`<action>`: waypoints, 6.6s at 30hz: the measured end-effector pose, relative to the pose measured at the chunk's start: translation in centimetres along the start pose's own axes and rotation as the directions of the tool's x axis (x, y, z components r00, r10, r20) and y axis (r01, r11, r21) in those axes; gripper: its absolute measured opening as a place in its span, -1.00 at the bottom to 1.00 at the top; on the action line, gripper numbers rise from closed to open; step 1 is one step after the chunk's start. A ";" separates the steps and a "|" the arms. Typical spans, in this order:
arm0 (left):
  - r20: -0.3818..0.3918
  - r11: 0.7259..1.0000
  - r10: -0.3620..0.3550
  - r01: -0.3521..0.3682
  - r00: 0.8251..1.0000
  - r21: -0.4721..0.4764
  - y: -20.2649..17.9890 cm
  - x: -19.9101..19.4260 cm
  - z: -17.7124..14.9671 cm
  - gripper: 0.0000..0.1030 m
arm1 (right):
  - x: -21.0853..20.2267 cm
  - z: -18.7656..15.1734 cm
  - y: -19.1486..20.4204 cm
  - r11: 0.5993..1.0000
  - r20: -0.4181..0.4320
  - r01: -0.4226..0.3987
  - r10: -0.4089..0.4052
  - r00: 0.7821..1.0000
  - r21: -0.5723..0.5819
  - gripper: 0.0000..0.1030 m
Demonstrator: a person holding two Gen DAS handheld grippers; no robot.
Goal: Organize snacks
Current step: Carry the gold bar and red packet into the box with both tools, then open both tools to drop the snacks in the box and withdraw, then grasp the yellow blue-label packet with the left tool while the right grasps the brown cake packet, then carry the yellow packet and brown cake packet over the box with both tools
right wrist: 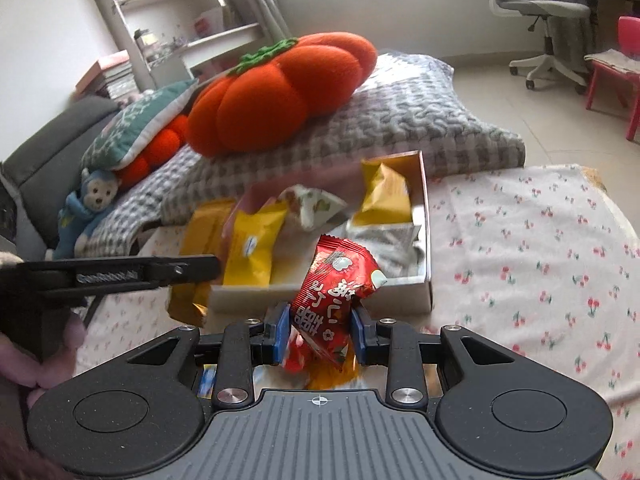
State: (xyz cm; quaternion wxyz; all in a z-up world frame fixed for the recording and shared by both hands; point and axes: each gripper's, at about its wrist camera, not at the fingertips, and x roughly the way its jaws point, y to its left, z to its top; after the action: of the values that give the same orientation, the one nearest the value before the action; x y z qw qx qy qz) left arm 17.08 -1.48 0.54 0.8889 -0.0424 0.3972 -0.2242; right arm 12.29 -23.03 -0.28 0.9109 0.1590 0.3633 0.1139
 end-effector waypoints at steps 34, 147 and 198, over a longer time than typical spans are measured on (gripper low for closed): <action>-0.194 0.992 -0.070 0.088 0.978 0.087 0.5 8.9 1.4 -0.54 | 11.4 8.1 -2.3 0.996 -0.008 0.028 -0.027 1.000 0.085 -0.41; -0.016 0.971 0.179 -0.175 0.984 0.163 2.4 0.5 -10.4 0.53 | 4.5 -5.3 -5.6 0.940 -0.059 0.206 -0.230 0.972 -0.271 1.00; -0.016 0.998 0.048 -0.047 0.999 0.049 0.1 -4.3 -6.8 -0.09 | -0.3 -2.1 0.3 0.953 -0.072 0.059 -0.084 0.994 -0.298 -0.22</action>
State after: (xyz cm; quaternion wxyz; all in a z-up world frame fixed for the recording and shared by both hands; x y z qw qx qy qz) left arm 9.65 1.22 -1.17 0.8914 -0.0094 0.3999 -0.2132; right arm 10.60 -22.43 -1.44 0.9119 0.0031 0.3857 0.1403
